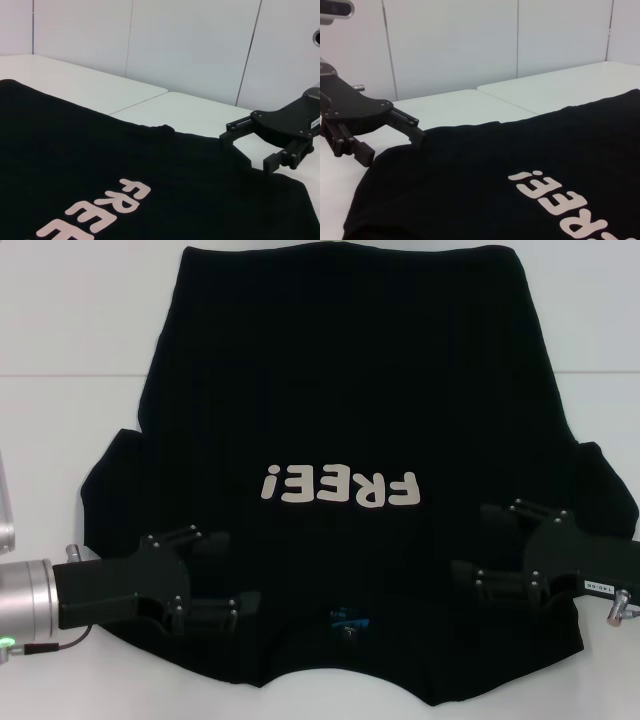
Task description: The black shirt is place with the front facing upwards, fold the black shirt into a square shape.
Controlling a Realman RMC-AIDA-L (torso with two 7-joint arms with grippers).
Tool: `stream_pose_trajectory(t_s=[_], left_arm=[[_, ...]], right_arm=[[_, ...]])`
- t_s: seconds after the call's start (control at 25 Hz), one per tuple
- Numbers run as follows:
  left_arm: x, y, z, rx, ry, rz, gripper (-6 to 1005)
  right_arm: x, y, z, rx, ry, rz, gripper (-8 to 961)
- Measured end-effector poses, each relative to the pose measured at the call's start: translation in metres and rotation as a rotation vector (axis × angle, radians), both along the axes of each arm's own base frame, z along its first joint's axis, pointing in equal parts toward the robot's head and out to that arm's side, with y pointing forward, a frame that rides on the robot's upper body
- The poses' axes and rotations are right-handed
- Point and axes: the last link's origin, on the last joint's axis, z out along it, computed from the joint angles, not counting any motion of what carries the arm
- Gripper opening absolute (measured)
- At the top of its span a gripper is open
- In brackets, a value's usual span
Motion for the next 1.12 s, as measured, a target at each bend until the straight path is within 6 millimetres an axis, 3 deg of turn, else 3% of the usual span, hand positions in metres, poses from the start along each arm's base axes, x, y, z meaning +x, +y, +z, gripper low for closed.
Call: stream_pose_trajectory(t_s=[0.72,0.8,1.04,1.12], left_arm=[[-0.002,0.003,0.004,0.011,-0.021,0.045,935],[-0.004,0.009,0.012,0.021,-0.061,0.136,935],[-0.016,0.038,0.065,-0.039,-0.259,0.598,935],[-0.017,0.04,0.07,-0.048,-0.274,0.637,934]], right_arm=[[0.0,0.0,0.0,0.0,-0.004,0.0,910],[0.0,0.0,0.0,0.001,-0.004,-0.001,910],[0.0,-0.001,-0.002,-0.006,-0.001,-0.002,908],[0.0,-0.001,-0.002,-0.01,0.001,-0.001,908]])
